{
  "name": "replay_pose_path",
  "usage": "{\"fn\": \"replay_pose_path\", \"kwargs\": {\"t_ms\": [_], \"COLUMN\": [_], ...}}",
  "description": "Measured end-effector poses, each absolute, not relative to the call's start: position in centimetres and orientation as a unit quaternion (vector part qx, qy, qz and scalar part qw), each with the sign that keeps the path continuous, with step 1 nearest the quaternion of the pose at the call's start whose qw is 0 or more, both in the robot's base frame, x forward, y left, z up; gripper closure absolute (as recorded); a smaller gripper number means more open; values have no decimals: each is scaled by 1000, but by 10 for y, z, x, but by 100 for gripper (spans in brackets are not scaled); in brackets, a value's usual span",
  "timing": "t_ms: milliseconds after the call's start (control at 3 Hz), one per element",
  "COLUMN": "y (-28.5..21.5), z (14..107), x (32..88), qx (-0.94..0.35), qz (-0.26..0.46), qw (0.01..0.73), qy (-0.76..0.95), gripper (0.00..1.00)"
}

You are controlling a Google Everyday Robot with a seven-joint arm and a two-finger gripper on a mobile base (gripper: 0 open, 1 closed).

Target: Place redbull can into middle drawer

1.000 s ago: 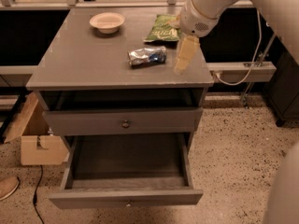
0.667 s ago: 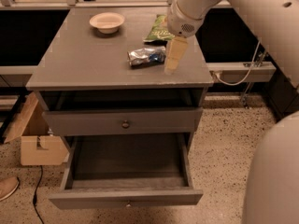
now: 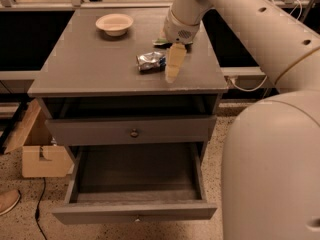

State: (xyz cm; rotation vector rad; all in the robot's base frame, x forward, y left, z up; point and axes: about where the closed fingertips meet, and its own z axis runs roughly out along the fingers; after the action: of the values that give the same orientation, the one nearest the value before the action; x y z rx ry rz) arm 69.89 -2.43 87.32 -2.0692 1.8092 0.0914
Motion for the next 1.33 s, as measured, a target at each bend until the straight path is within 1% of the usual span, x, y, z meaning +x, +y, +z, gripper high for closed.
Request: {"fn": "replay_pose_path", "kwargs": {"t_ms": [333, 667, 1333], "y": [-18, -14, -9], "z": [858, 845, 829], "x": [706, 709, 714], "qx": [-739, -737, -733], "qz": [49, 62, 82], "qw": [173, 157, 144], "qy": [650, 654, 660], "gripper": [0, 15, 61]}}
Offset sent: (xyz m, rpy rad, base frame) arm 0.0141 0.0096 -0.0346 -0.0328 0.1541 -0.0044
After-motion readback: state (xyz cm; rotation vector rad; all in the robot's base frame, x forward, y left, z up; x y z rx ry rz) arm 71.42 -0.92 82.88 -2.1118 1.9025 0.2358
